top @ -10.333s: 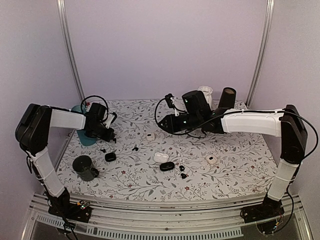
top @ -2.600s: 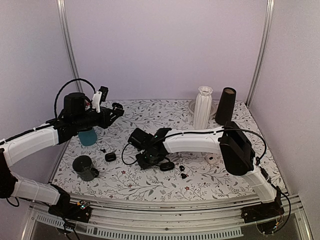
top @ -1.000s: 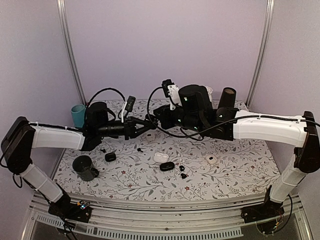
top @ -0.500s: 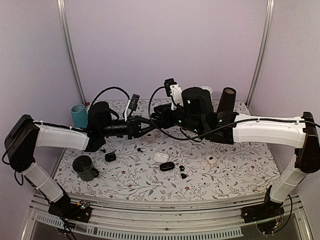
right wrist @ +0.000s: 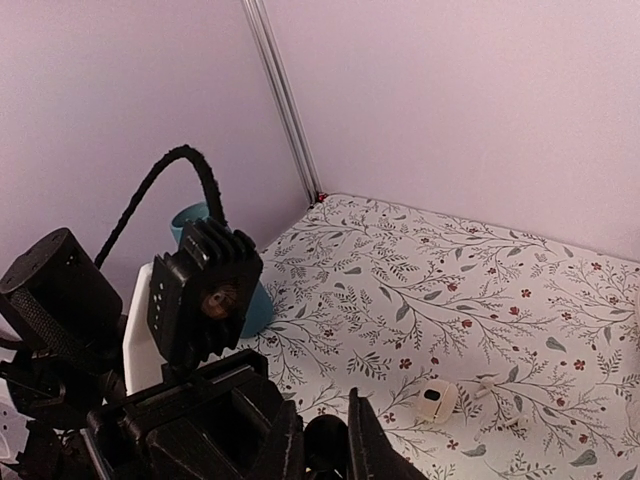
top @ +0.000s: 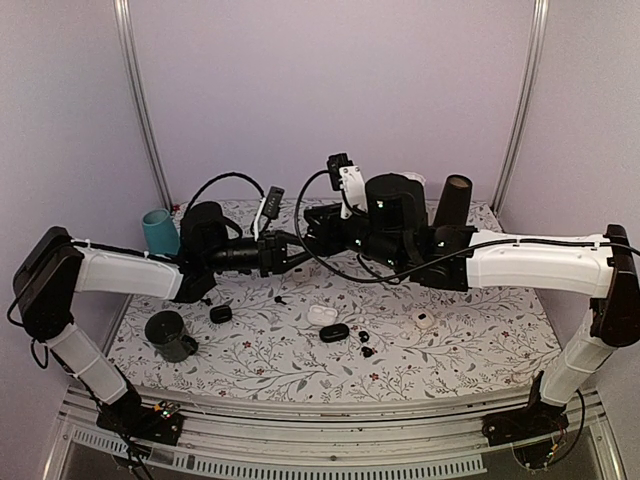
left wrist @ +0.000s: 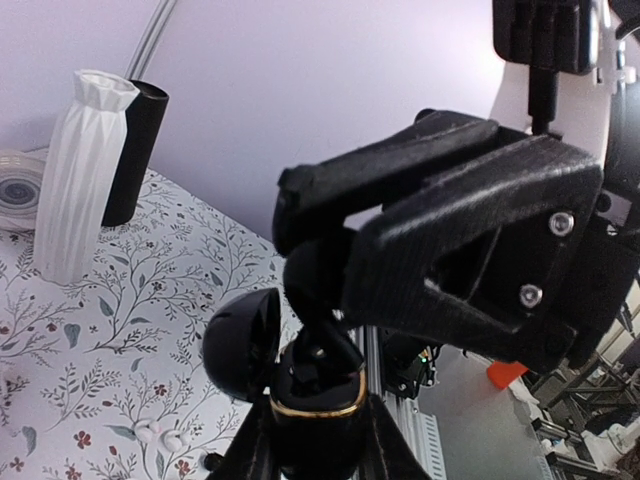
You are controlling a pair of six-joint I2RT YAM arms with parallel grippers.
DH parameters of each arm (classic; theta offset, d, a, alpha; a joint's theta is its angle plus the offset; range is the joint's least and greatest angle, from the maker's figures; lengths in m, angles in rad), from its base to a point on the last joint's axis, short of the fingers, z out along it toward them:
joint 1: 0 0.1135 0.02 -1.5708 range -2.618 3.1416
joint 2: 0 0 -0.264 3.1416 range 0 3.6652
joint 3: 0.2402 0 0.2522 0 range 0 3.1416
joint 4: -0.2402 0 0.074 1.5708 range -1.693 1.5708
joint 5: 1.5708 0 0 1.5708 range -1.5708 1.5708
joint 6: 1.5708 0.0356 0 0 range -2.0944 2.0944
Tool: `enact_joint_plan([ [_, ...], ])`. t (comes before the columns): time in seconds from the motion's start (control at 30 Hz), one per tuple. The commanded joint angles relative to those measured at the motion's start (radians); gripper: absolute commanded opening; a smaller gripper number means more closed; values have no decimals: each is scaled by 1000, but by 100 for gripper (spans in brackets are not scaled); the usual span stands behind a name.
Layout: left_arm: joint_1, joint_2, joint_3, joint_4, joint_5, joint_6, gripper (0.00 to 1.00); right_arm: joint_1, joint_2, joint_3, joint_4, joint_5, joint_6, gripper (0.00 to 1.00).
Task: Insert the wireless bluetooth earbuds into the charging case
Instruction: Insert the left earbud into the left side groove of the charging case.
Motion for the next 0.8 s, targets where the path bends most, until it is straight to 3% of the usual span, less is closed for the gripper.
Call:
enact_joint_plan([
  [0.0,-13,1,29,60,6,-19,0,12,-24,-11,31,11,-14,6],
  [0.77,-15,-42,34,63,-18,-20,0,34,-3,-11,34,38,-42,6],
])
